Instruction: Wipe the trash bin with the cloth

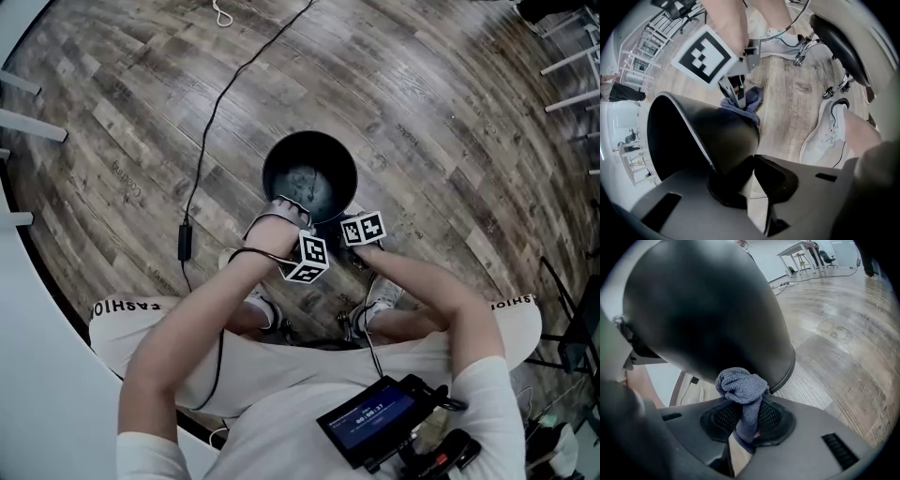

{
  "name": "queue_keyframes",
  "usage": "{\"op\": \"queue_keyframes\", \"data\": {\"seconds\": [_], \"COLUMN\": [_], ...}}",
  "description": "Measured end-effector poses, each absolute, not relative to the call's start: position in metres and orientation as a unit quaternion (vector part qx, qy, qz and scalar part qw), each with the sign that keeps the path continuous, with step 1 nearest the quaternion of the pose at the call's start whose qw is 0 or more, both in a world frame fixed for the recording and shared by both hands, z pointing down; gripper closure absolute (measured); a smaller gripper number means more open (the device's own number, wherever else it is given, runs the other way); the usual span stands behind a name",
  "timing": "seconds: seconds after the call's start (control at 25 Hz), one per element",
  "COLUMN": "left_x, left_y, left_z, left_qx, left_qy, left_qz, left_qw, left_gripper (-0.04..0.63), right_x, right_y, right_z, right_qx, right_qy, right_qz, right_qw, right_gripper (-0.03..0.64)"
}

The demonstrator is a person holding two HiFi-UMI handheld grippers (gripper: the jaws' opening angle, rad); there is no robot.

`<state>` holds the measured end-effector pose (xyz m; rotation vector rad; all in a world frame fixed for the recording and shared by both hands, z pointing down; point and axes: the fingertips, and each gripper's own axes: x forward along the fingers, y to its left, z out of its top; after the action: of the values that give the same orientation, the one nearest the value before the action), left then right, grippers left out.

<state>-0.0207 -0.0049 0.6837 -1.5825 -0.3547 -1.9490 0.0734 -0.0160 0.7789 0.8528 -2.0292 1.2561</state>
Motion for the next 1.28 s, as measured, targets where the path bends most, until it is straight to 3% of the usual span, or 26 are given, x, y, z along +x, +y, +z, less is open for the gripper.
{"op": "queue_keyframes", "data": {"seconds": [0.2, 0.44, 0.8, 1.0, 1.08, 1.16, 1.28], "left_x": [-0.011, -0.006, -0.035, -0.047, -0.046, -0.044, -0.041], "left_y": [0.002, 0.004, -0.006, -0.014, -0.016, -0.015, -0.009], "left_z": [0.684, 0.686, 0.679, 0.681, 0.684, 0.684, 0.684], "left_qx": [-0.612, -0.636, -0.617, -0.594, -0.581, -0.566, -0.559], "left_qy": [-0.130, -0.117, -0.120, -0.129, -0.132, -0.144, -0.153], "left_qz": [-0.731, -0.723, -0.745, -0.751, -0.751, -0.748, -0.746], "left_qw": [0.273, 0.245, 0.221, 0.259, 0.285, 0.315, 0.327], "left_gripper": [0.541, 0.535, 0.379, 0.374, 0.383, 0.525, 0.551], "right_x": [0.088, 0.091, 0.092, 0.083, 0.077, 0.069, 0.063], "right_y": [-0.024, -0.022, -0.005, 0.000, -0.002, -0.005, -0.008], "right_z": [0.829, 0.815, 0.706, 0.629, 0.608, 0.596, 0.600], "right_qx": [0.365, 0.361, 0.312, 0.309, 0.311, 0.308, 0.300], "right_qy": [-0.727, -0.720, -0.752, -0.775, -0.782, -0.789, -0.797], "right_qz": [0.497, 0.507, 0.497, 0.489, 0.486, 0.485, 0.475], "right_qw": [0.301, 0.306, 0.301, 0.254, 0.234, 0.218, 0.222], "right_gripper": [0.540, 0.541, 0.540, 0.540, 0.540, 0.540, 0.540]}}
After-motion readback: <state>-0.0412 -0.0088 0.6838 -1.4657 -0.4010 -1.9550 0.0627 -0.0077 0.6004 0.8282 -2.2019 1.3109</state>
